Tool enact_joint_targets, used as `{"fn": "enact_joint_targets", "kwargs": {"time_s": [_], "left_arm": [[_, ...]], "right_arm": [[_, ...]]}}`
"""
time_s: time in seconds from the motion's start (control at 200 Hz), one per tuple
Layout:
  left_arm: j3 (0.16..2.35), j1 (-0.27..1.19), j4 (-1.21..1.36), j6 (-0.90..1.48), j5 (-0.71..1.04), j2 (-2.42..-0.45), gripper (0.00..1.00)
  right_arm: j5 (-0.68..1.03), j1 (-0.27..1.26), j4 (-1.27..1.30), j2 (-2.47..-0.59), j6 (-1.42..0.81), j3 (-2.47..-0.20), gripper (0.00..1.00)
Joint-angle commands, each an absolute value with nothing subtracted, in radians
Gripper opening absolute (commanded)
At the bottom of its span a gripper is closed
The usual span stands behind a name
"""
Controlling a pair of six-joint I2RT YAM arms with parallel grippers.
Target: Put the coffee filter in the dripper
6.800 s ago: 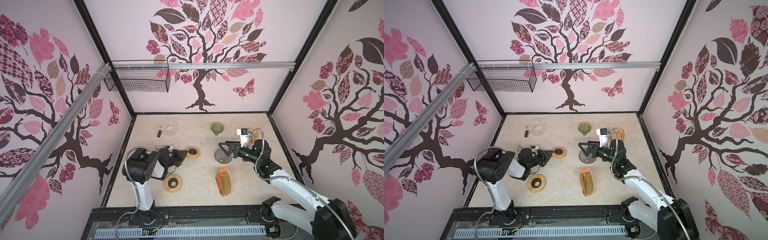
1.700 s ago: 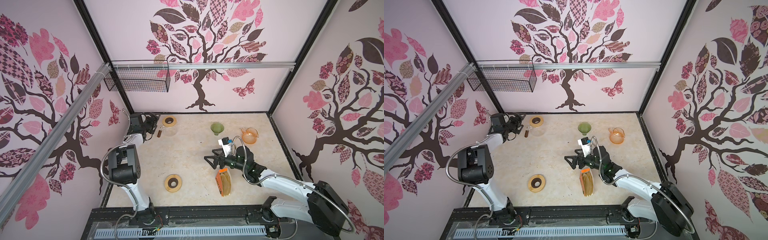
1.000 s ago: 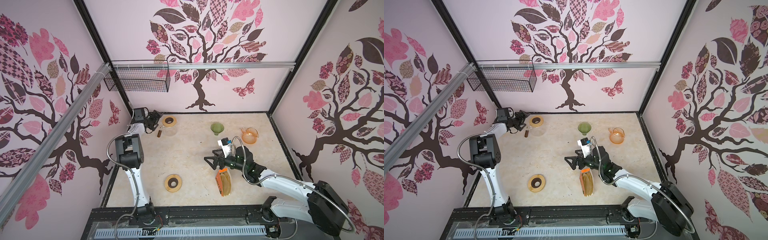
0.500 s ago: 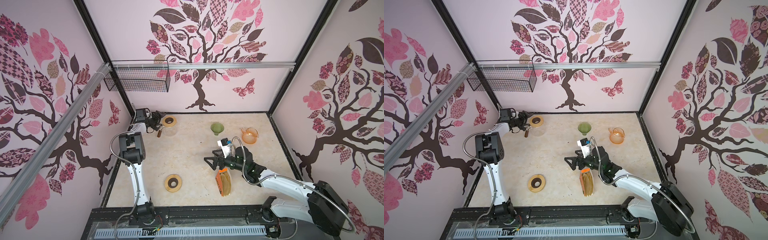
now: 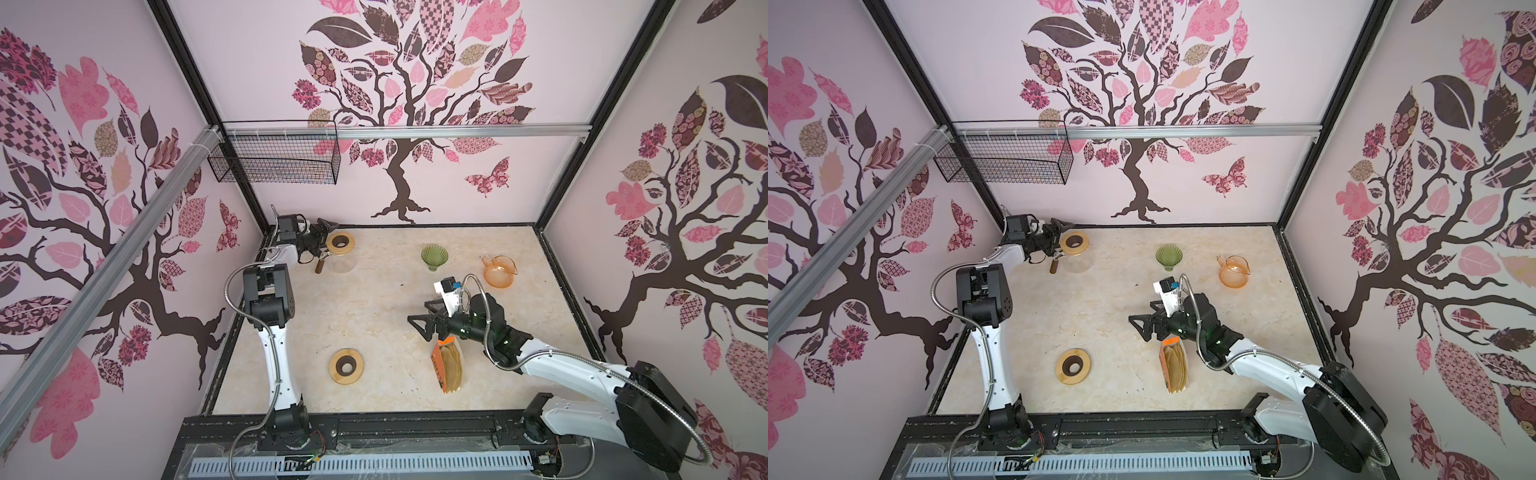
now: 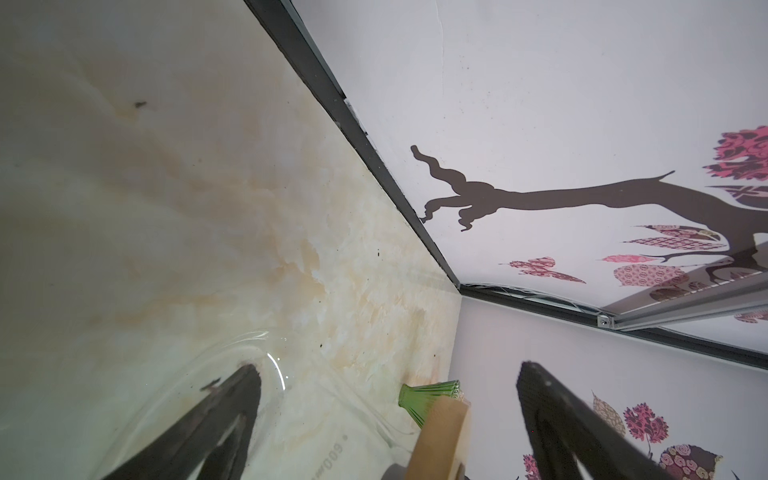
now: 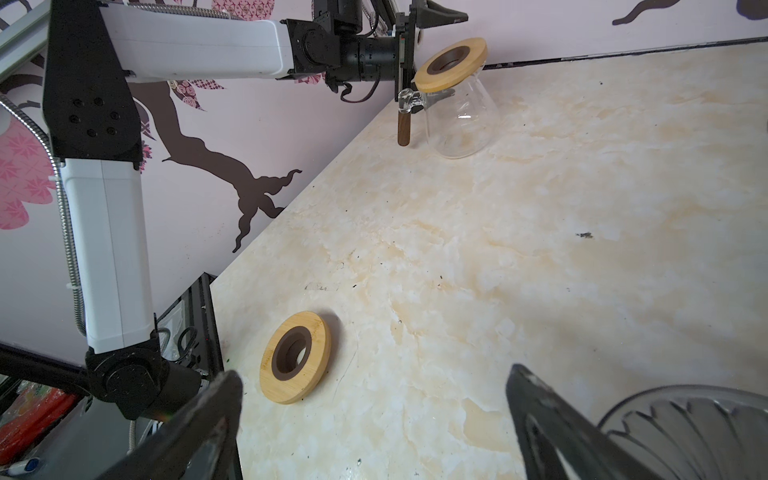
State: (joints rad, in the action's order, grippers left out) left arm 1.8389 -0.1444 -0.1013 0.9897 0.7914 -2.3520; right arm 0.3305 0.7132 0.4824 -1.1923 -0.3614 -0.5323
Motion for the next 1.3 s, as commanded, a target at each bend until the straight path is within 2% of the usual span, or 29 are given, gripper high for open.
{"fn": "enact_joint_targets", "kwargs": {"time_s": [0.0, 1.295], "left_arm": [[1.872, -0.129, -0.056, 1.013, 0.814, -2.356, 0.98], [1.438, 0.061, 0.284, 1.165, 0.843, -2.123, 0.98]], "right_arm": [[0.319, 0.722, 0.48, -1.175, -0.342, -0.582, 1.0], [0.253, 0.724, 0.439, -1.087, -0.324, -0.571, 1.0]]}}
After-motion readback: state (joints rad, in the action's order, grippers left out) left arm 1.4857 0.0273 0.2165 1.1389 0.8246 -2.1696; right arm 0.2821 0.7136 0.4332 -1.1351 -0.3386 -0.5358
